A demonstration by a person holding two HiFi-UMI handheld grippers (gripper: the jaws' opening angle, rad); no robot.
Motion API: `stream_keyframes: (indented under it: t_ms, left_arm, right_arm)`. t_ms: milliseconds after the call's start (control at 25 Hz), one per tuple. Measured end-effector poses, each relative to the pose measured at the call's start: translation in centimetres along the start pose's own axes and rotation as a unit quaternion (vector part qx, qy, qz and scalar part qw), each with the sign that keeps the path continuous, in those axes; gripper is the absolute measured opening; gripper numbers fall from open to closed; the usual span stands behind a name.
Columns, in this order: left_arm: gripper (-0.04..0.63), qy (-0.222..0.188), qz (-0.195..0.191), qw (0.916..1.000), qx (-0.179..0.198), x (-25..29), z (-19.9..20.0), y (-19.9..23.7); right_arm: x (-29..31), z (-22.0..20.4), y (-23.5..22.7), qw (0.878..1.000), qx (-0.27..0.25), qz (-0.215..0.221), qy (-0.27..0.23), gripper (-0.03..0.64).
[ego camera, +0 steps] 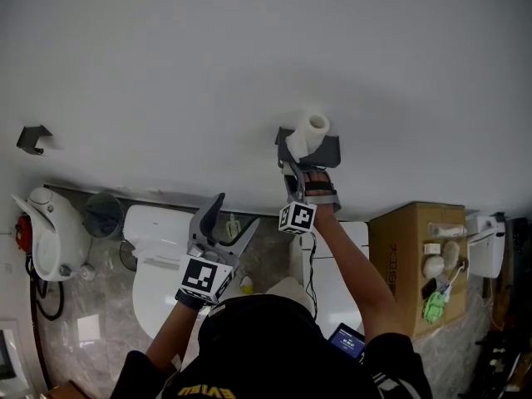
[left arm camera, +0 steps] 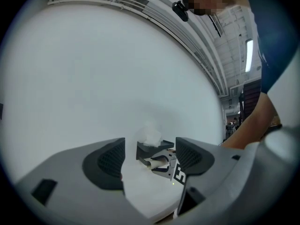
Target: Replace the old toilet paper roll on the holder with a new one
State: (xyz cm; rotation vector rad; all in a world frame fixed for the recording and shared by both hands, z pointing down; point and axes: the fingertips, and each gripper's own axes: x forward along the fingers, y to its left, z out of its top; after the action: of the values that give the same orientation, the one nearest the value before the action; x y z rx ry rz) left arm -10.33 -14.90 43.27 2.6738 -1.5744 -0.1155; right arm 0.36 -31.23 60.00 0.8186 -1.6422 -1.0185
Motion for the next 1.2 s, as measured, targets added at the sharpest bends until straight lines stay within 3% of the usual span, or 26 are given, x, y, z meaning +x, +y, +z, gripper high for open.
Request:
stream_keyframes:
  t_ms: [360,600,1200]
  left_arm:
    - [0.345,0.024,-0.006,0.9997,0.008,-0.1,-0.7,0.1]
    - [0.345,0.006,-0.012,0.9999,0.004,0.1,-0.3,0.0]
    - [0.345,0.027,-0.017,0.9995,0.000,0.1,-1.6,0.0]
  right_arm:
    - [-0.1,0.1,-0.5,1.000,-0.016,-0.014,0.001,0.189]
    - [-0.1,0.0,-0.6,1.000,-0.011,-0.016,0.014,0.187]
    - [-0.4,-1.2,-0.7,0.999,-0.009,-0.023,0.038,0.186]
